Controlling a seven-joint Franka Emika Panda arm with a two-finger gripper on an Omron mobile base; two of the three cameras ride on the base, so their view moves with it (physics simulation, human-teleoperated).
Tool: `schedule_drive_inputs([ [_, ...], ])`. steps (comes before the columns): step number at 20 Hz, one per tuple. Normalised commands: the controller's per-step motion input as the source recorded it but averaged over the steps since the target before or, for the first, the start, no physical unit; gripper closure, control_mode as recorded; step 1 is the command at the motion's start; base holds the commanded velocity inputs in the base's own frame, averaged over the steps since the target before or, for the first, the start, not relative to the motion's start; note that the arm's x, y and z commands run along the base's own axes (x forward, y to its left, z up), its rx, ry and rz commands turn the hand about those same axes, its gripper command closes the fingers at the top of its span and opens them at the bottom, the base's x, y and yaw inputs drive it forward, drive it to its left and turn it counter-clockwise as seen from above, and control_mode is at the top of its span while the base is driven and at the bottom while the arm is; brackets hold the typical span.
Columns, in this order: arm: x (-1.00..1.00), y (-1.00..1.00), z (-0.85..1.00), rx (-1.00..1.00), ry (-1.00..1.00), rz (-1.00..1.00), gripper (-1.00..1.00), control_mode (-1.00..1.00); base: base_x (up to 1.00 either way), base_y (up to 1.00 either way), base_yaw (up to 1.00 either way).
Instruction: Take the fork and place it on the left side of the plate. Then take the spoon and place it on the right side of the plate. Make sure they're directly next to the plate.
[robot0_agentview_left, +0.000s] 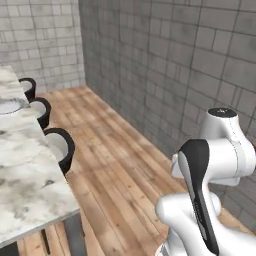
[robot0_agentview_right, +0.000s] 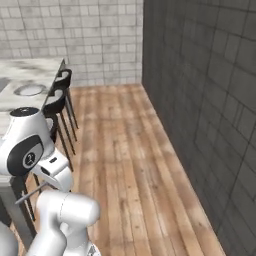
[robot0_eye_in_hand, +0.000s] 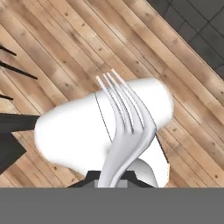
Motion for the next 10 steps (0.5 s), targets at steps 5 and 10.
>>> schedule_drive_inputs([
  [5,0.00,0.00,0.00,0.00,0.00,0.00,1.00,1.00,0.99,-0.75,0.43],
  [10,0.00,0.00,0.00,0.00,0.00,0.00,1.00,1.00,1.00,-0.73,0.43],
])
